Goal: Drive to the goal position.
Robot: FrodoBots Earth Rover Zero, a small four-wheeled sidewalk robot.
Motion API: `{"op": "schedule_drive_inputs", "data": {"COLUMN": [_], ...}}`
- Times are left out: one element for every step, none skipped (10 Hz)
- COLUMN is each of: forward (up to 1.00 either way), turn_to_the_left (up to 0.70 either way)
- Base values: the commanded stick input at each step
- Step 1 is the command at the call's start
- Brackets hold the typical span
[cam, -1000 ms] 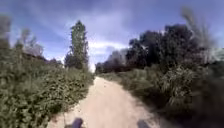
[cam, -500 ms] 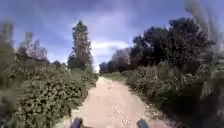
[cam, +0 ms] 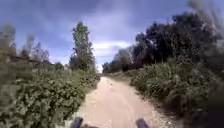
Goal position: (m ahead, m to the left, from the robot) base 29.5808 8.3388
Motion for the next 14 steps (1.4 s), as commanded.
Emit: {"op": "schedule_drive_inputs", "data": {"forward": [1.00, 1.00, 1.00, 1.00, 1.00, 1.00, 1.00, 1.00, 1.00, 1.00, 1.00, 1.00, 1.00, 1.00], "turn_to_the_left": [-0.14, -0.27, -0.04, 0.00, 0.00, -0.37, -0.20, -0.03, -0.27, -0.13, 0.00, -0.19, 0.00, 0.00]}}
